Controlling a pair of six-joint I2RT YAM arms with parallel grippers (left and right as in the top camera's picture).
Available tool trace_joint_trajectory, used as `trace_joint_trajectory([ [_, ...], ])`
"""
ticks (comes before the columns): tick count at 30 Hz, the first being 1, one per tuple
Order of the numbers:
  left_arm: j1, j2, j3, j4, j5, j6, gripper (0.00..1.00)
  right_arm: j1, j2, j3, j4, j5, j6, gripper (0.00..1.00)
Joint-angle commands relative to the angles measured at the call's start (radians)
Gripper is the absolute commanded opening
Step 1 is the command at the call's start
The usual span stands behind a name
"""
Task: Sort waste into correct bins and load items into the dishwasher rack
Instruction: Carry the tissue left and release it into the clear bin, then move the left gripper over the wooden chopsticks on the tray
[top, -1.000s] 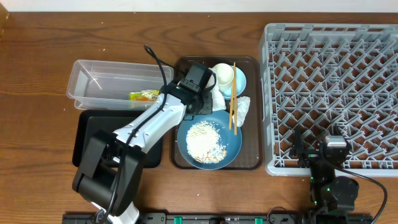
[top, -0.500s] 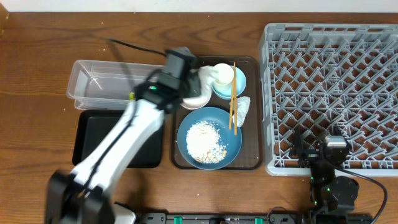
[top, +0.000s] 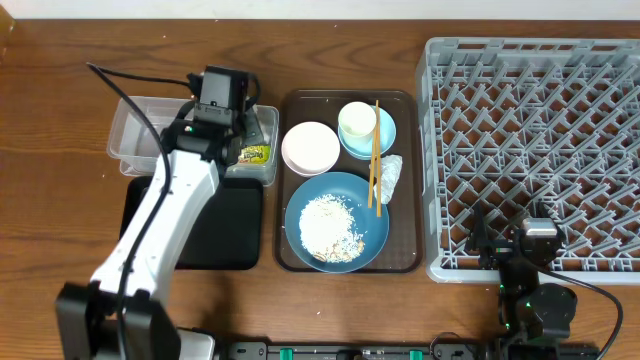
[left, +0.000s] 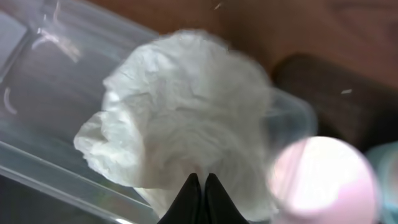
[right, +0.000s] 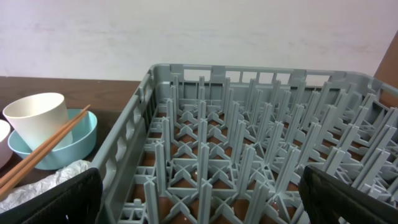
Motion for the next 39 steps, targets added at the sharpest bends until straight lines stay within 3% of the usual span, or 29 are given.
trace_joint_trajectory([
  [1, 0.011, 0.046, -0.011, -0.005, -0.025, 0.006, 0.07, -0.003, -0.004, -0.001, -0.004, -0.003, -0.004, 0.99],
  [6, 0.011, 0.079, -0.011, -0.002, -0.025, 0.006, 0.08, -0.003, -0.004, -0.001, -0.004, -0.003, -0.004, 0.99],
  [8, 0.011, 0.079, -0.011, 0.007, -0.025, 0.006, 0.17, -0.003, -0.004, -0.001, -0.004, -0.003, -0.004, 0.99],
  [10, 0.011, 0.079, -0.011, 0.018, -0.025, 0.006, 0.52, -0.003, -0.004, -0.001, -0.004, -0.003, -0.004, 0.99],
  [12, 0.011, 0.077, -0.01, 0.018, -0.024, 0.006, 0.57, -0.003, -0.004, -0.001, -0.004, -0.003, -0.004, 0.99],
  [16, 0.011, 0.05, -0.01, -0.002, -0.024, 0.006, 0.56, -0.003, -0.004, -0.001, -0.004, -0.003, -0.004, 0.99],
  [20, 0.01, -0.001, -0.01, -0.007, 0.048, 0.006, 0.47, -0.003, -0.004, -0.001, -0.004, -0.003, -0.004, 0.99],
  [27, -0.03, -0.066, -0.01, -0.006, 0.38, 0.006, 0.06, -0.003, -0.004, -0.001, -0.004, -0.003, -0.004, 0.99],
  [35, -0.26, -0.04, -0.015, 0.007, 0.346, 0.006, 0.07, -0.003, -0.004, -0.001, -0.004, -0.003, -0.004, 0.99],
  [39, -0.383, -0.002, -0.015, 0.038, 0.276, 0.006, 0.15, -0.003, -0.004, -0.001, -0.004, -0.003, -0.004, 0.99],
])
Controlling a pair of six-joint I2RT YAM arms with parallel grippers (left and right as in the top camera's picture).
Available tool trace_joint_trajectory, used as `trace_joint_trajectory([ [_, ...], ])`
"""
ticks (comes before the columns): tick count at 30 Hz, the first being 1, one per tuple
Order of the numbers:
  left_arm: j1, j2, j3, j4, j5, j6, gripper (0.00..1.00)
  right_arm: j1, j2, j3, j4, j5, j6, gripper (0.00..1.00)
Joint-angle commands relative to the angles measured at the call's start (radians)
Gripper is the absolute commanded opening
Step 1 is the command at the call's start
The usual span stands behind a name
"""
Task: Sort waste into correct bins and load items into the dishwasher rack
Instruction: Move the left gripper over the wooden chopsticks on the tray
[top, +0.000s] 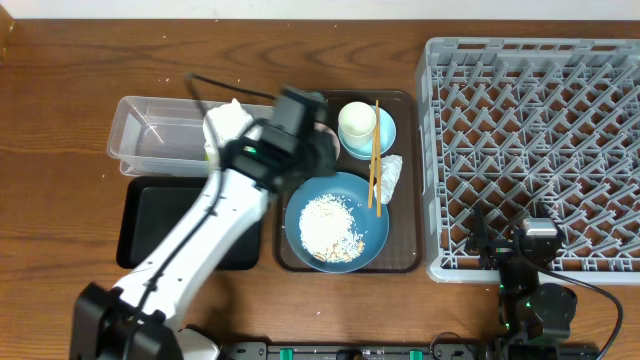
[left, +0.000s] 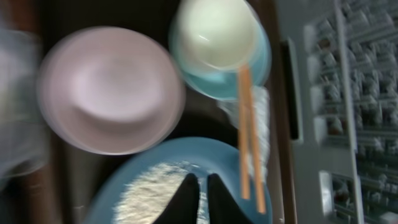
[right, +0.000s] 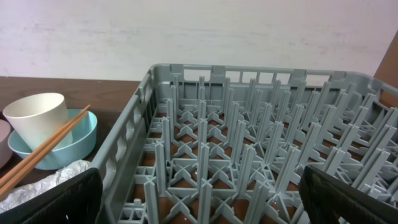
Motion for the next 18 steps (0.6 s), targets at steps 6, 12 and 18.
trace_joint_trajectory([
  [6, -0.178, 0.122, -0.01, 0.08, -0.178, 0.003, 0.24, -0.003, -0.004, -0.001, -0.004, -0.004, -0.004, 0.99],
  [12, -0.2, 0.201, -0.01, 0.137, -0.201, 0.003, 0.31, -0.003, -0.004, -0.001, -0.004, -0.003, -0.004, 0.99],
  [18, -0.2, 0.254, -0.01, 0.161, -0.201, 0.002, 0.32, -0.003, -0.004, -0.001, -0.004, -0.004, -0.004, 0.99],
])
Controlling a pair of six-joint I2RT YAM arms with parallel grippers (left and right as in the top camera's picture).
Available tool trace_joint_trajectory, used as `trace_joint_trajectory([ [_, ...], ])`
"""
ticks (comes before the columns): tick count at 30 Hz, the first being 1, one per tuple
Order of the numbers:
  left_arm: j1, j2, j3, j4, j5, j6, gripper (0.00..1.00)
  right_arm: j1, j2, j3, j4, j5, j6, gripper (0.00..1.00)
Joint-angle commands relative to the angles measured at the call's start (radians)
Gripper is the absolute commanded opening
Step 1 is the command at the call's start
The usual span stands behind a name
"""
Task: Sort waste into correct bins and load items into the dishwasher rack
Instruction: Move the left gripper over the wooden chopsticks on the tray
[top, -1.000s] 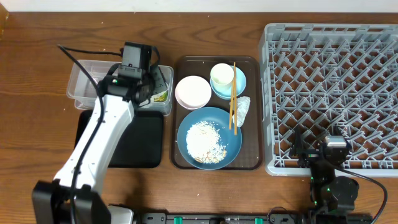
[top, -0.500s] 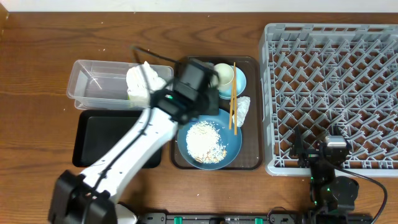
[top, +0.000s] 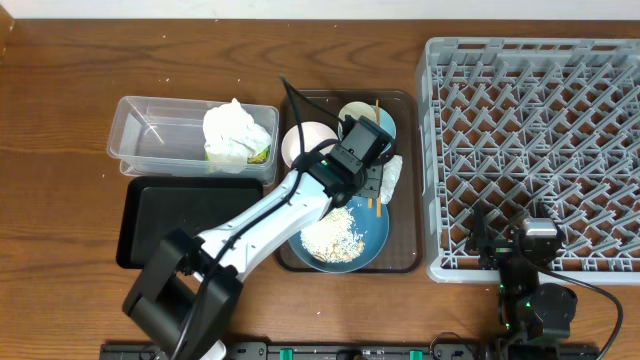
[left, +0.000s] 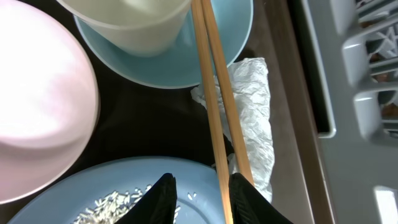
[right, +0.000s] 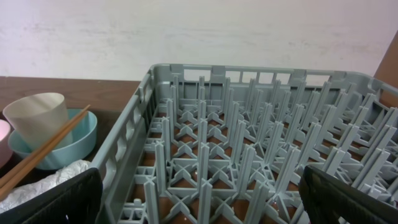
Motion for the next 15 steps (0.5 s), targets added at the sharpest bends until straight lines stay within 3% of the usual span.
trace_joint_trajectory([
  [1, 0.001, 0.03, -0.008, 0.01, -0.027, 0.001, 0.34, -0.003, -0.004, -0.001, -0.004, -0.003, -0.004, 0.99],
  [15, -0.003, 0.06, -0.011, 0.044, -0.027, -0.003, 0.36, -0.003, -0.004, -0.001, -0.004, -0.003, -0.004, 0.99],
])
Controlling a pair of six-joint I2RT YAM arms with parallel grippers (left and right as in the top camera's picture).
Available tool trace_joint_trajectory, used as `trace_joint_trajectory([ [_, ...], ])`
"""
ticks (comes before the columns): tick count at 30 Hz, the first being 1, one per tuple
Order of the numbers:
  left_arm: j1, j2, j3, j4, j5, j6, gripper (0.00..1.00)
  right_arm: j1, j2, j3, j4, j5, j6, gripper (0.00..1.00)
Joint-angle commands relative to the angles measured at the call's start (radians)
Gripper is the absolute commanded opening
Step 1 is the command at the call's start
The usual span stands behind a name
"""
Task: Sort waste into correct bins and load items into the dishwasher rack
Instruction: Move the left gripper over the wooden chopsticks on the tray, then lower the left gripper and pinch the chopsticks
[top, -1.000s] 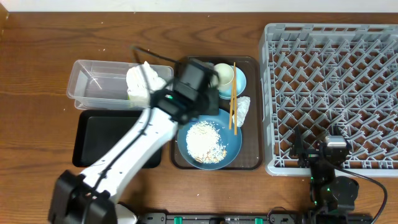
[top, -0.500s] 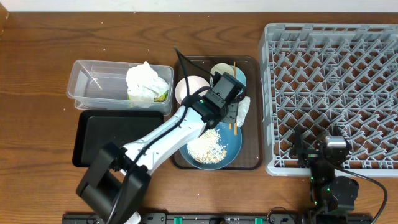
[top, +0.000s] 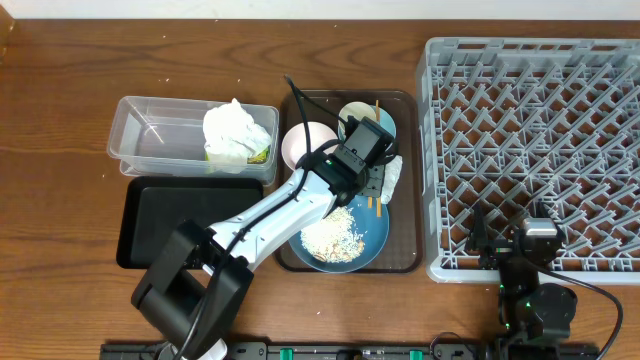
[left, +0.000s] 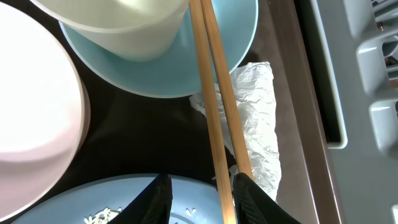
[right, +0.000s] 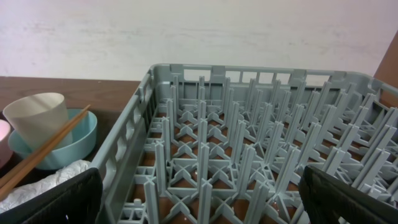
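Two wooden chopsticks (left: 214, 112) lean from the cream cup (left: 118, 25) in the small blue bowl (left: 186, 68) down onto the brown tray (top: 410, 200). My left gripper (left: 202, 199) is open just above their lower end, with one chopstick between its fingers and the other at the right finger. A crumpled white paper (left: 258, 124) lies beside them. A blue plate with rice (top: 335, 230) and a pink bowl (top: 308, 145) share the tray. My right gripper (right: 205, 205) stands open at the front edge of the grey dishwasher rack (right: 249, 143).
A clear bin (top: 150, 140) at the left holds a white tissue (top: 235, 128) and a yellow packet. A black tray (top: 170, 230) lies in front of it. The rack (top: 535, 150) fills the right side. My left arm (top: 270, 215) crosses the blue plate.
My left gripper has come slightly closer to the chopsticks and stays open around their lower end. The right arm has not moved.
My left gripper was shut over the clear bin with a white tissue at its tips. Then the tissue lay in the bin and the gripper was over the tray, still shut. After that it was open above the chopsticks, and it is now slightly closer.
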Motion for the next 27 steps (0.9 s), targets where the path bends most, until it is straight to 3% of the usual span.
trace_joint_trajectory([
  [1, -0.003, 0.029, -0.011, 0.005, -0.023, -0.003, 0.36, -0.003, -0.004, -0.001, -0.004, -0.003, -0.004, 0.99],
  [27, -0.003, 0.058, -0.01, 0.024, -0.019, -0.004, 0.35, -0.003, -0.004, -0.001, -0.004, -0.004, -0.004, 0.99],
])
